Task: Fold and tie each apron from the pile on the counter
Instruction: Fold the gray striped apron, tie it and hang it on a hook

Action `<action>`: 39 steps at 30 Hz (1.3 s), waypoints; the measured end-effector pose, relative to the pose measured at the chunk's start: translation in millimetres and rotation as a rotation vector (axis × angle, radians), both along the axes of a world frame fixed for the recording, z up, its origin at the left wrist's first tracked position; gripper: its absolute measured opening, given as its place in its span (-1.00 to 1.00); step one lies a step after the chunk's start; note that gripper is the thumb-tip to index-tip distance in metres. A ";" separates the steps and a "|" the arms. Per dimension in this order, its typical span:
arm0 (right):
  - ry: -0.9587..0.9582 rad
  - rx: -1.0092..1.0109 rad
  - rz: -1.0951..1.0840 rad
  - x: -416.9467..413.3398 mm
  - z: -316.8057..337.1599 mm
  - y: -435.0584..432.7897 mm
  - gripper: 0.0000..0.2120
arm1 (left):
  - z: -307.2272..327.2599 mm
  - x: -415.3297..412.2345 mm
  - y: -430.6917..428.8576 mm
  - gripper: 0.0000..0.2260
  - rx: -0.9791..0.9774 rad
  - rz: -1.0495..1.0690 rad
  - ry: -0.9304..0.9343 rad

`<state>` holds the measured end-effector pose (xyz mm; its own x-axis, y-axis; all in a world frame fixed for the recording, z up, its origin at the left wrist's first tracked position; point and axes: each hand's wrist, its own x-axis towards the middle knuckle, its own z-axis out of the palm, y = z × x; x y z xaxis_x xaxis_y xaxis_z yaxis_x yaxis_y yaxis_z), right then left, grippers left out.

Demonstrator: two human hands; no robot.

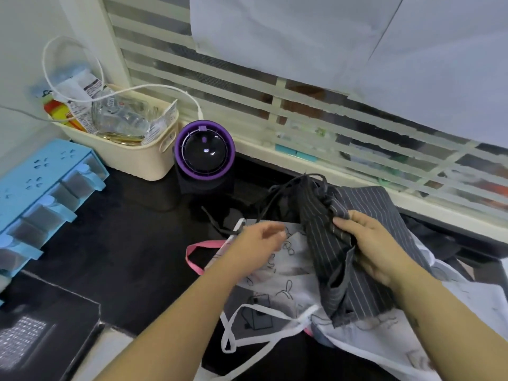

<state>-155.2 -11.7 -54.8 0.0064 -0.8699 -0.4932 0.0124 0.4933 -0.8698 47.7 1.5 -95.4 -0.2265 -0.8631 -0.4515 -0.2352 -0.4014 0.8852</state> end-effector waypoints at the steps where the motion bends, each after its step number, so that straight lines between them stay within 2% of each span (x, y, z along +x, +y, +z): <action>1: -0.007 0.003 0.015 -2.1 1.1 2.7 -0.85 | 3.3 -9.5 -2.6 -0.71 0.055 0.017 0.097; 4: -0.076 0.006 0.032 -6.0 2.6 10.8 -0.82 | 16.5 -37.9 -7.9 -0.60 0.173 0.036 0.284; 7: -0.156 0.008 0.008 -9.3 3.7 15.5 -0.82 | 15.8 -58.9 -11.9 -0.42 0.195 0.056 0.291; 9: -0.190 0.019 0.011 -11.1 4.4 18.6 -0.81 | 14.9 -66.8 -14.3 -0.37 0.188 0.076 0.280; 12: -0.195 0.027 0.035 -13.3 1.7 24.6 -0.76 | 18.2 -73.3 -19.5 -0.61 0.222 0.153 0.304; 14: -0.191 0.029 0.018 -14.5 -0.4 26.7 -0.80 | 17.5 -73.4 -22.9 -0.81 0.198 0.190 0.216; 16: -0.211 0.010 -0.061 -16.4 -1.1 26.7 -0.85 | 14.2 -67.0 -24.1 -0.85 0.151 0.230 0.120; 18: -0.205 -0.007 -0.180 -20.4 1.1 24.8 -0.83 | 7.9 -54.9 -25.1 -0.80 0.101 0.265 0.065; 20: -0.164 -0.023 -0.248 -24.4 7.1 23.1 -0.79 | 5.2 -40.9 -23.9 -0.81 -0.023 0.265 -0.070; 26: -0.082 -0.083 -0.185 -28.1 18.6 18.6 -0.85 | 10.0 -30.8 -8.6 -0.84 -0.463 0.470 -0.279; 28: -0.091 -0.102 -0.152 -28.1 19.6 17.3 -0.81 | 13.3 -40.9 -1.8 -0.88 -0.645 0.317 -0.294; 30: -0.068 -0.119 -0.113 -28.9 21.2 17.7 -0.82 | 17.2 -51.2 0.6 -0.87 -0.682 0.033 -0.295; 33: -0.045 -0.123 -0.092 -30.6 22.9 23.4 -0.88 | 15.3 -61.9 1.5 -0.52 -0.371 -0.420 -0.294; 35: -0.011 -0.116 -0.129 -33.7 21.9 28.2 -0.86 | 14.6 -65.4 3.0 -0.44 -0.220 -0.615 -0.274; 37: 0.040 -0.117 -0.158 -39.9 16.9 34.1 -0.72 | 12.5 -67.7 3.4 -0.40 -0.151 -0.645 -0.221; 39: 0.041 -0.114 -0.149 -41.8 11.0 39.9 -0.66 | 13.9 -70.0 4.1 -0.30 0.019 -0.565 -0.025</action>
<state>-197.0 28.2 -43.8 -0.1453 -0.9099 -0.3886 0.0412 0.3868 -0.9212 -22.3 5.6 -81.5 -0.6400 -0.6028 -0.4765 -0.4384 -0.2229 0.8707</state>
